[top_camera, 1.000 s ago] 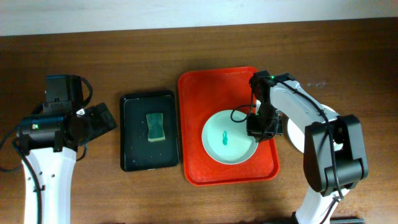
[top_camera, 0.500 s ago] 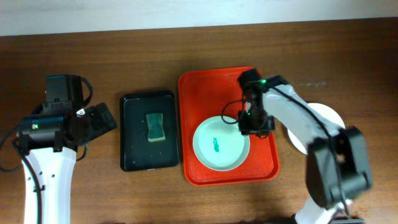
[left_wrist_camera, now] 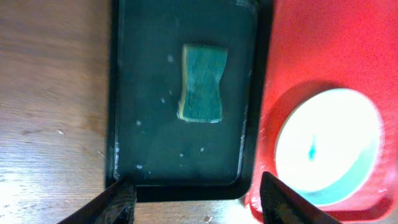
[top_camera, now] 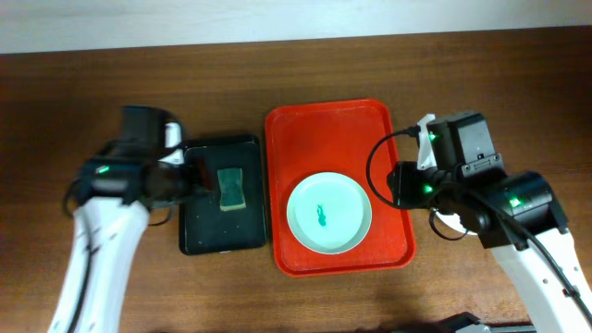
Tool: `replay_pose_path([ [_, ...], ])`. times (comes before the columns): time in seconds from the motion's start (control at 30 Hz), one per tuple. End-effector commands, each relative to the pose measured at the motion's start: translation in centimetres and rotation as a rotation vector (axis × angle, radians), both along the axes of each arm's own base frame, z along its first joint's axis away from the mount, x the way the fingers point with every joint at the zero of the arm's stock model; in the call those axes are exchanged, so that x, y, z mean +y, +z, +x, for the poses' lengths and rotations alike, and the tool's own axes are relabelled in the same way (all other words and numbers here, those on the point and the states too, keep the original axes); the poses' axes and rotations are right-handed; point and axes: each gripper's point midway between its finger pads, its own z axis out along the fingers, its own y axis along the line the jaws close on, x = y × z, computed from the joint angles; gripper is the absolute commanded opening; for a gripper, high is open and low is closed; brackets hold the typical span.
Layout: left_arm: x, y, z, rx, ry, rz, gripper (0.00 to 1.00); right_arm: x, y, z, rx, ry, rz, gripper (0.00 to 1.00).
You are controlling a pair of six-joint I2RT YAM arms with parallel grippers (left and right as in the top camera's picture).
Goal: Clean dirty plates on tray and stack at the side
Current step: 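Move the right gripper to the light green plate and drag it down the tray, then grasp the sponge in the black tray with the left gripper and wet it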
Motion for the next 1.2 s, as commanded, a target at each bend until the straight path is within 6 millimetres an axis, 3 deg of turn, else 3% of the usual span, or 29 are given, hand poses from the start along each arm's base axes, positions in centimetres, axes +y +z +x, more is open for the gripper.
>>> replay_pose_path([
  [0.0,-1.7,-6.8,0.1,0.112,-0.09,0.083,0.51,-0.2,-0.7,-0.3,0.035,0.006,-0.017,0.39],
  [0.1,-2.9,-11.1,0.5,0.164,-0.134,0.12,0.48,-0.2,-1.3,-0.5,0.069,0.006,-0.027,0.39],
  [0.23,-2.6,-15.1,1.6,0.204,-0.139,0.205,0.43,-0.2,-1.8,-0.4,0.09,0.006,-0.032,0.39],
  [0.33,-2.2,-17.7,2.2,0.229,-0.135,0.242,0.28,-0.2,-1.9,-0.4,0.095,0.006,-0.033,0.39],
  [0.37,-2.2,-18.2,2.1,0.241,-0.136,0.244,0.18,-0.2,-2.0,-0.4,0.096,0.006,-0.034,0.38],
  [0.4,-2.2,-18.3,2.0,0.247,-0.136,0.245,0.04,-0.2,-2.0,-0.4,0.096,0.006,-0.034,0.38],
  [0.43,-2.1,-18.3,1.9,0.252,-0.137,0.247,0.0,-0.2,-2.0,-0.4,0.096,0.006,-0.035,0.38],
  [0.5,-2.1,-17.5,1.7,0.263,-0.138,0.249,0.0,-0.2,-2.0,-0.4,0.096,0.006,-0.035,0.38],
  [0.6,-2.1,-14.5,1.7,0.277,-0.129,0.25,0.02,-0.2,-2.0,-0.4,0.096,0.006,-0.035,0.38],
  [0.67,-2.2,-12.6,2.3,0.25,-0.126,0.244,0.41,-0.2,-1.9,-0.4,0.095,0.006,-0.035,0.39],
  [0.7,-2.4,-12.0,2.7,0.23,-0.124,0.24,0.49,-0.2,-1.9,-0.4,0.094,0.006,-0.035,0.39],
  [0.8,-2.3,-11.5,4.0,0.167,-0.113,0.25,0.52,-0.2,-1.9,-0.3,0.094,0.006,-0.035,0.38],
  [0.93,-1.2,-13.2,4.7,0.15,-0.094,0.322,0.54,-0.2,-2.0,-0.4,0.095,0.006,-0.036,0.38],
  [1.07,-1.0,-17.1,4.7,0.181,-0.093,0.336,0.4,-0.2,-2.0,-0.4,0.095,0.005,-0.035,0.39],
  [1.17,-1.0,-18.9,4.5,0.216,-0.099,0.345,0.09,-0.2,-2.0,-0.4,0.096,0.006,-0.035,0.38],
])
